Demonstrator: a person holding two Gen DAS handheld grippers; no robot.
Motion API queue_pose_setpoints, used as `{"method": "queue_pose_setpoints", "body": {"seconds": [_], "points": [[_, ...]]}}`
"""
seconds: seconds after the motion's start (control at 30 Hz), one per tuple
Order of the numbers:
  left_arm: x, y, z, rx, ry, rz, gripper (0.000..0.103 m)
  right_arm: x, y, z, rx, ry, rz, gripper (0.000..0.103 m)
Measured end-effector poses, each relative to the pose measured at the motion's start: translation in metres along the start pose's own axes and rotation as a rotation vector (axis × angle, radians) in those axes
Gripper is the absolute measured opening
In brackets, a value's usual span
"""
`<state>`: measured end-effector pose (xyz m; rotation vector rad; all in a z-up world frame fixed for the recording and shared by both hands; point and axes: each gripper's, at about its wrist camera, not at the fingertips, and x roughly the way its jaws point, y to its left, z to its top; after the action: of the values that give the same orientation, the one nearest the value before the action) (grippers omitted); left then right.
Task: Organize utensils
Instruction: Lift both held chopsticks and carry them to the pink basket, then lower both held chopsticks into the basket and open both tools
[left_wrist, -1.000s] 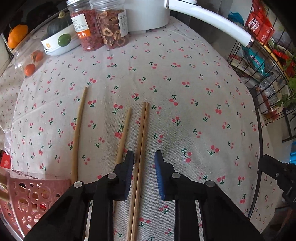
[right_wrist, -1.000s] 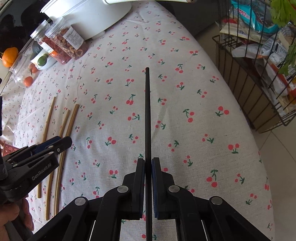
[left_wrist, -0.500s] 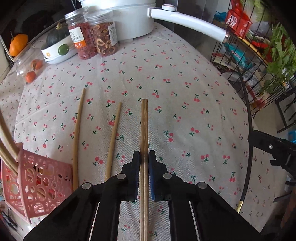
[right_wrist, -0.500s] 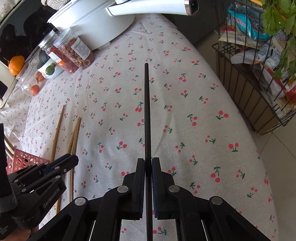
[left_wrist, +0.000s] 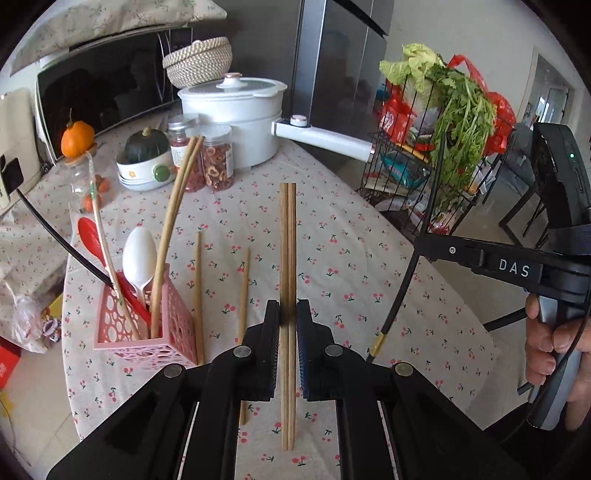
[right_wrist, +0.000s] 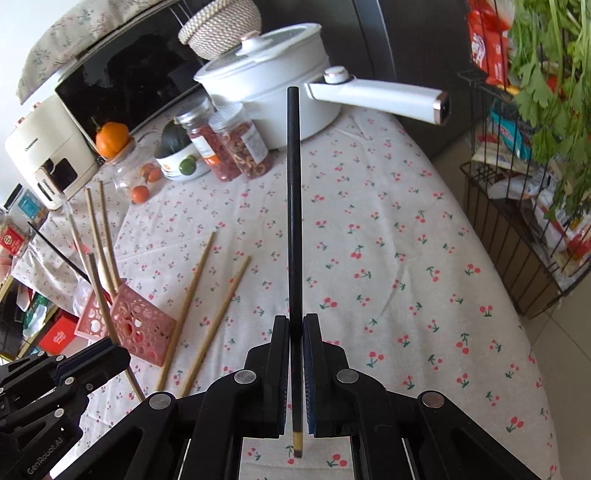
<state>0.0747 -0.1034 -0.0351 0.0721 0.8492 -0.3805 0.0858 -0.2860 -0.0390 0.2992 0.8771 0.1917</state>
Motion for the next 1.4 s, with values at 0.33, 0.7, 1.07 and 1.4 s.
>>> {"method": "queue_pose_setpoints", "body": {"seconds": [0.33,0.7,1.07,1.4], "points": [[-0.075,0.039,0.003,-0.055,-0.275,-0.048,0.009,-0.028,0.03,0.016,-0.068,-0.156,0.023,0.005],[-0.131,0.084,0.019,-0.088,-0.492,0.019,0.009,-0.041,0.075,0.023,-0.178,-0.188,0.096,0.005],[-0.116,0.117,0.025,-0.116,-0.582,0.132,0.009,-0.035,0.134,0.025,-0.234,-0.212,0.22,0.005],[-0.066,0.13,0.024,-0.138,-0.478,0.158,0.009,-0.018,0.161,0.033,-0.21,-0.212,0.3,0.005]]}}
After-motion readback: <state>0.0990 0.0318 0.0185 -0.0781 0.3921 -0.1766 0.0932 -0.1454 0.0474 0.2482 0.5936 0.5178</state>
